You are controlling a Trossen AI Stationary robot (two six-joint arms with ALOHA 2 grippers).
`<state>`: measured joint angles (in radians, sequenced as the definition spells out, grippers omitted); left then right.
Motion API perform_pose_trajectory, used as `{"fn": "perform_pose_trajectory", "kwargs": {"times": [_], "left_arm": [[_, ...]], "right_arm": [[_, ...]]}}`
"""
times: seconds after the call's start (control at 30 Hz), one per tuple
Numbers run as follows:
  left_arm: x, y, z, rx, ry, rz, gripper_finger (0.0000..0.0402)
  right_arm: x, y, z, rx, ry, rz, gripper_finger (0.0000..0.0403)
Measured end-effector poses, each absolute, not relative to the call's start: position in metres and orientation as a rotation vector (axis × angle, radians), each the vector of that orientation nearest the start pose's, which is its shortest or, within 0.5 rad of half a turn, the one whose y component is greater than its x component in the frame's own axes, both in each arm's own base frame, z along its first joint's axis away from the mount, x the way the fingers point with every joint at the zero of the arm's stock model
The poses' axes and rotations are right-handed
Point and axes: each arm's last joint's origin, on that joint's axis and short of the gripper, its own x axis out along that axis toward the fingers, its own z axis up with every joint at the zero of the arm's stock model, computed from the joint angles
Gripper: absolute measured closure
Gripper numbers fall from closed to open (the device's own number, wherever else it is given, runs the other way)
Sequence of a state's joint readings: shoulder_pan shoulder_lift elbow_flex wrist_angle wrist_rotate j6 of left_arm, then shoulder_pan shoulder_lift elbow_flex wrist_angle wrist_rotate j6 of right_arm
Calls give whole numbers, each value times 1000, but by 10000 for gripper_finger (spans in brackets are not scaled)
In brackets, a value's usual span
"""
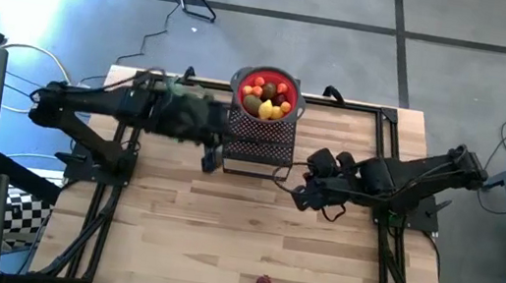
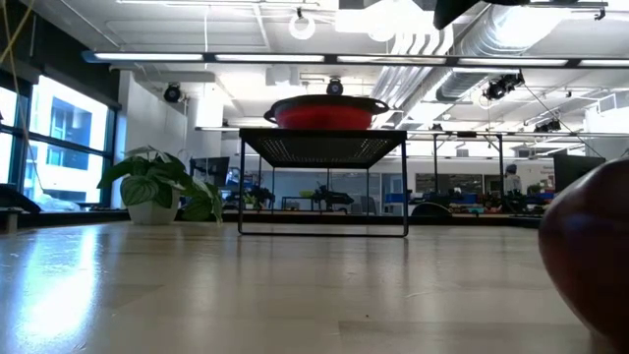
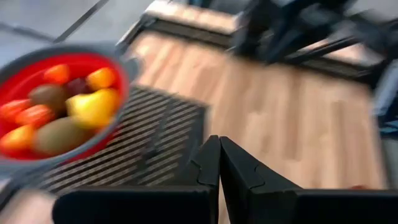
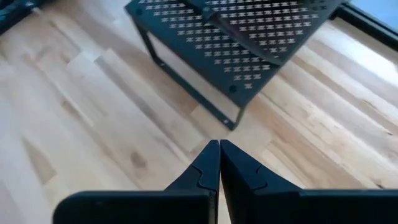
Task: Pick & Place Fruit
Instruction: Put the pomegranate into the red strainer bowl
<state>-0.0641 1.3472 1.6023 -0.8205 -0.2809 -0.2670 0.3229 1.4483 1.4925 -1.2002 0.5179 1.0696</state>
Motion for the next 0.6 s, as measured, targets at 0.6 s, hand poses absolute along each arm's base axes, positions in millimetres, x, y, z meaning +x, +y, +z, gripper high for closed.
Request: {"fn": "perform_pose_trajectory", "kwargs": {"times": [0.6], "left_arm": [[216, -108, 400, -169, 378, 204, 401]], "right_arm": [[280, 123, 371, 640, 538, -367, 400]]}}
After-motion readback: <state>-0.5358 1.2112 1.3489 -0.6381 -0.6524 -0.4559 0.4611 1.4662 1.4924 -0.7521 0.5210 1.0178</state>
